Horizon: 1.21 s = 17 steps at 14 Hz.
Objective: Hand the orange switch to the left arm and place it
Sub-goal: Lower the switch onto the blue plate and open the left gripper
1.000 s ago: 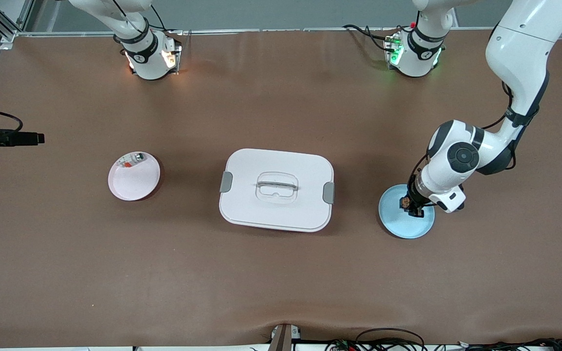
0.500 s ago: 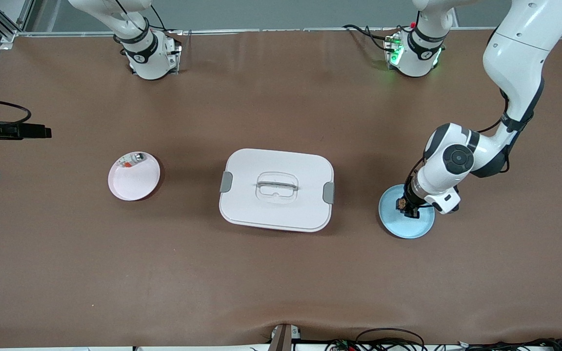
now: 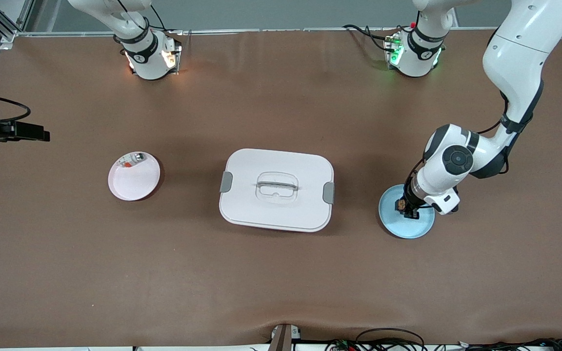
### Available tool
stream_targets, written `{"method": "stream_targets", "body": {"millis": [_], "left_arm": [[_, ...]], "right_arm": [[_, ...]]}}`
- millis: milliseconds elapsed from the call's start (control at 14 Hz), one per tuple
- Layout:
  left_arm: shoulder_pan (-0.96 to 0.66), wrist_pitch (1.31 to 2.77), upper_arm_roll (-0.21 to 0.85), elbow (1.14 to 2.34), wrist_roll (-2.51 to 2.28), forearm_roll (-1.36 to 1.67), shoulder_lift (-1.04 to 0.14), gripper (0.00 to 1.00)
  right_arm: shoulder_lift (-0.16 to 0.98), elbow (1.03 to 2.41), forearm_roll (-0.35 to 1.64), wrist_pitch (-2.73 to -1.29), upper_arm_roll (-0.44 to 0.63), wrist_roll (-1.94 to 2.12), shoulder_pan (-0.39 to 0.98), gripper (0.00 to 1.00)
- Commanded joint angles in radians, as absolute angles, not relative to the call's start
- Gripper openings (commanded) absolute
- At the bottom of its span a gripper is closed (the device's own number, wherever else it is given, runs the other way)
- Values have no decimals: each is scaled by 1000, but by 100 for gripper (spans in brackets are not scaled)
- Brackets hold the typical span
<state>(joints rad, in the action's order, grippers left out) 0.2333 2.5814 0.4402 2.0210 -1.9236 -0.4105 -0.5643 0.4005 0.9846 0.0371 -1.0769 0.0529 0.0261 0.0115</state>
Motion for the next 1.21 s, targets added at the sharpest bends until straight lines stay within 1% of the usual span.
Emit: {"method": "stream_targets", "body": {"millis": [0,143,214,857,1143], "left_arm": [[238,2591,445,1997,-1951,-437,-563,100],[232,2589,445,1988,-1956,-433,-560,100],[230,2588,445,1973,-1966,-434,-560,100],[215,2580,442,1933,-1991,-430,-567,100],[218,2586,433,1954,-1930,-367,-543,100]], "right_arm": [[228,1258,34,-1254,51,29,8,100],[114,1440,34,-1401,51,29,8,100],[88,1472,34,-1431,51,31,8,100],[87,1408,22,-1424,51,29,8,100],[83,1399,26,-1431,51,31,8,100]]}}
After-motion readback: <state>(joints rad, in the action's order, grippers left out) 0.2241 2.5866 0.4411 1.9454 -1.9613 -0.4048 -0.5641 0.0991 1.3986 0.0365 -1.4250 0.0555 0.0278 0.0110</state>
